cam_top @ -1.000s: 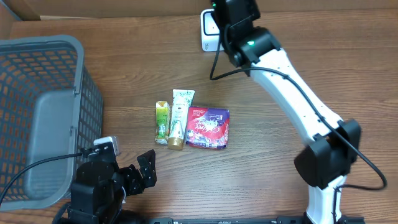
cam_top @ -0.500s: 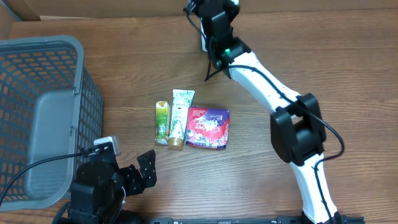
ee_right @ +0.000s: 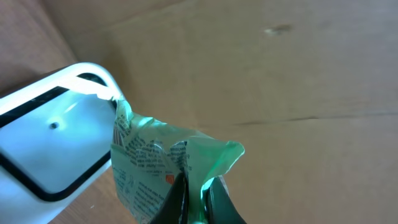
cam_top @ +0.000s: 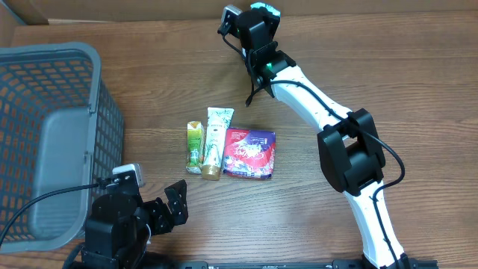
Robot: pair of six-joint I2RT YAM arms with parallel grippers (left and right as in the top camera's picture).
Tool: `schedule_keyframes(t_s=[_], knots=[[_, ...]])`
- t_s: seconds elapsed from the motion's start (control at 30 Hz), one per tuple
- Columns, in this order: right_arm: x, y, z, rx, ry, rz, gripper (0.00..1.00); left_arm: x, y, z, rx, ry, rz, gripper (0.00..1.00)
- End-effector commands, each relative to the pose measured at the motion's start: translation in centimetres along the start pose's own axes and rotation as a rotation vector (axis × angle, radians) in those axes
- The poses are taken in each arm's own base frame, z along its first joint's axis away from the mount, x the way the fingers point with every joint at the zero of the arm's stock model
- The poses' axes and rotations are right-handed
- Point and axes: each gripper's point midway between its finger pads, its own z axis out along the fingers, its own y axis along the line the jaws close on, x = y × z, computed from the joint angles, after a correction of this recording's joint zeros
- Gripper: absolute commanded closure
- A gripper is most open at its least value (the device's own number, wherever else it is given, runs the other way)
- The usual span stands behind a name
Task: Scan the item barcode
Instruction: 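Carry the wipes pack to the white scanner and hold it there, then move wipes pack right and drop it on the table's right side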
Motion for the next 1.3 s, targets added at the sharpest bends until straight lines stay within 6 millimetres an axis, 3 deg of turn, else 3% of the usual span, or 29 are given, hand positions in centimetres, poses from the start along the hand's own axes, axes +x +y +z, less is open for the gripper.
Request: schedule_keyframes(t_s=[0.0, 0.43, 0.63, 0.73, 0.87, 1.0, 1.13, 1.27], knots=[[-0.9, -0.7, -0.8, -0.007, -0.027, -0.002, 0.96, 0.1, 0.3, 0.1, -0.013, -0.003, 0.002, 0.01], [-2.8, 0.1, -1.8, -0.015, -0.068, 0.000, 0.96, 0.1, 0.3, 0.1, -0.013, -0.003, 0.002, 0.00], [-3.2, -3.5, -3.7, 0.050, -0.056, 0.124, 0.96, 0.1, 0.3, 0.1, -0.013, -0.003, 0.002, 0.00], [-2.9, -6.2, -6.3, 0.013, -0.054, 0.191, 0.96, 0.1, 0.3, 0.1, -0.013, -0.003, 0.002, 0.01], [-2.5, -7.8, -10.6, -0.136, -0.085, 0.287, 0.96, 0.1, 0.3, 0.1, -0.013, -0.003, 0.002, 0.01], [-1.4, -10.9, -16.6, -0.304, -0.124, 0.552, 0.96, 0.1, 0.3, 0.1, -0.013, -0.003, 0.002, 0.00], [1.4, -14.0, -22.0, -0.437, -0.085, 0.921, 0.96, 0.1, 0.3, 0.1, -0.013, -0.002, 0.002, 0.00], [6.2, -15.7, -26.2, -0.516, 0.033, 1.155, 0.96, 0.1, 0.3, 0.1, -0.013, -0.003, 0.002, 0.00]])
